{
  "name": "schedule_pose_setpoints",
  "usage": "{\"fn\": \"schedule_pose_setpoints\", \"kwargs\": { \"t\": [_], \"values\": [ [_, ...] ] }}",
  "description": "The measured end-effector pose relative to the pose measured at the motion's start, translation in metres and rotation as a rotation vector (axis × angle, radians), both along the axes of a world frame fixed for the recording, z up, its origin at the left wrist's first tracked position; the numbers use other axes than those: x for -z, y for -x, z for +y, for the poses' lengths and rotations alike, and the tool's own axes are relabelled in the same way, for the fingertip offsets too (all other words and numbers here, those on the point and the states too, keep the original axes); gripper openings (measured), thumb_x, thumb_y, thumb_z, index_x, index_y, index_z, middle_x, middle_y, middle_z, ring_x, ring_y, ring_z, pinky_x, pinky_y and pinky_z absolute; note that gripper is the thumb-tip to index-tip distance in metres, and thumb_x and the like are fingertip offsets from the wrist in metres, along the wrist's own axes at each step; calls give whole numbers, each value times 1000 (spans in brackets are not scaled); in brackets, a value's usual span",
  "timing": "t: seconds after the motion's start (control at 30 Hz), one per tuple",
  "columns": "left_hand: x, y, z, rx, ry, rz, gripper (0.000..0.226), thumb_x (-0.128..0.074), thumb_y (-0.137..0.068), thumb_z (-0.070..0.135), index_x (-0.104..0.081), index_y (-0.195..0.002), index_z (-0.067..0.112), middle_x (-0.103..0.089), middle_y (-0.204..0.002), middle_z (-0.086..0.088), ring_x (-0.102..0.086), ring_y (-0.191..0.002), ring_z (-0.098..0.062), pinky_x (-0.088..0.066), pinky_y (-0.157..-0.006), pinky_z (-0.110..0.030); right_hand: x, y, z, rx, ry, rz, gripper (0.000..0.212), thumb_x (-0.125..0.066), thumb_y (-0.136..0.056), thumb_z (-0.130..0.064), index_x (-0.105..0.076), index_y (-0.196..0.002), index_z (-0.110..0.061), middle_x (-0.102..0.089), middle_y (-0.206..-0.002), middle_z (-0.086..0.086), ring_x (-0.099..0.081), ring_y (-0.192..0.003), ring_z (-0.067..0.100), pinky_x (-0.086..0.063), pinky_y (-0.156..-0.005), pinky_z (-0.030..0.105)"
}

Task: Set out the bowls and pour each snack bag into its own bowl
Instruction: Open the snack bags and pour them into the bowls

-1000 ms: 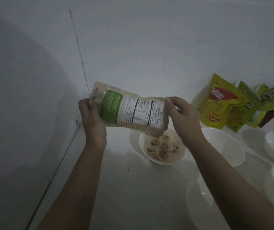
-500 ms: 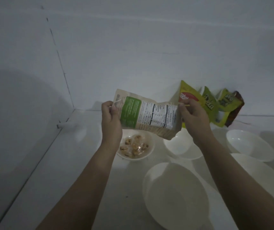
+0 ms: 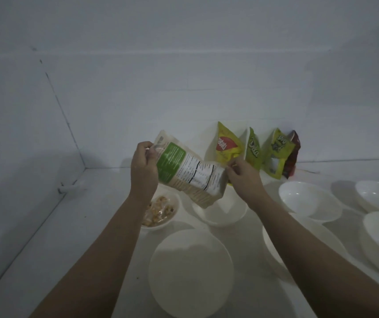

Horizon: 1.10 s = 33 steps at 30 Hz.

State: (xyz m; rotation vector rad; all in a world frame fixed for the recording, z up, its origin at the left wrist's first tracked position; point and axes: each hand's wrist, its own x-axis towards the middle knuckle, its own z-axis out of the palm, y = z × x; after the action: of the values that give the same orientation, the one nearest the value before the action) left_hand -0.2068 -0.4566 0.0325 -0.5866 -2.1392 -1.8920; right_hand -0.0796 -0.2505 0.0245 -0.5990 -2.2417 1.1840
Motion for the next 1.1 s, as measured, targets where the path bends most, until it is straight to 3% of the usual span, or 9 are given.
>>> {"fn": "schedule_pose_setpoints", "kwargs": {
  "t": [0.13,0.33,0.53,0.7,0.8,0.9,1.0,1.1],
  "values": [
    [-6,-5,6,-67,37,9,11,-39,-99,36,-50,-99,34,-63,-99,-3,-62,-90,-24,-52,-79,-46,4,-3,7,-65,-6,-16,10,-53,-97,-15,-61,-92,-12,-72,-89,12,-67,-86,32,-55,-82,50],
    [-14,-14,9,-178,133,90,11,-37,-97,41,-48,-100,43,-63,-106,-3,-59,-101,-25,-49,-89,-51,12,-5,18,-131,15,7,10,-54,-97,-14,-61,-92,-11,-71,-88,8,-67,-88,29,-54,-85,54],
    [-16,-24,8,-191,131,157,20,-37,-94,49,-51,-103,38,-62,-105,-5,-57,-101,-30,-49,-86,-55,16,-4,20,-152,20,46,11,-54,-98,-16,-62,-94,-10,-67,-85,-1,-65,-88,26,-55,-85,53],
    [-20,-27,13,-184,145,198,24,-37,-95,49,-53,-105,33,-62,-102,-5,-58,-97,-28,-50,-83,-55,16,-1,25,-171,99,38,11,-53,-99,-14,-64,-98,-12,-71,-90,6,-68,-86,35,-58,-76,57],
    [-22,-30,18,-183,176,247,22,-40,-98,40,-55,-108,27,-60,-103,-5,-56,-98,-26,-48,-85,-52,14,-4,27,-198,94,28,14,-53,-100,-16,-66,-104,-18,-73,-89,1,-69,-88,32,-59,-78,49],
    [-24,-36,22,-179,187,315,22,-42,-100,32,-57,-110,19,-58,-102,-7,-53,-97,-24,-47,-85,-48,10,-8,26,-227,-51,33,17,-54,-101,-28,-68,-107,-21,-73,-93,-5,-67,-94,21,-50,-78,35],
    [-25,-46,25,-159,221,383,22,-43,-101,28,-58,-109,14,-58,-100,-8,-53,-96,-24,-47,-83,-45,0,-8,19,-266,-171,138,20,-56,-100,-33,-71,-109,-23,-68,-99,-15,-64,-102,14,-48,-93,40],
    [-27,-58,31,-137,264,449,21,-45,-100,24,-60,-107,11,-59,-99,-7,-52,-94,-23,-46,-82,-39,-15,-8,8,-333,-85,203,21,-54,-101,-33,-68,-114,-24,-65,-104,-21,-57,-105,4,-46,-87,26]
  ]
}}
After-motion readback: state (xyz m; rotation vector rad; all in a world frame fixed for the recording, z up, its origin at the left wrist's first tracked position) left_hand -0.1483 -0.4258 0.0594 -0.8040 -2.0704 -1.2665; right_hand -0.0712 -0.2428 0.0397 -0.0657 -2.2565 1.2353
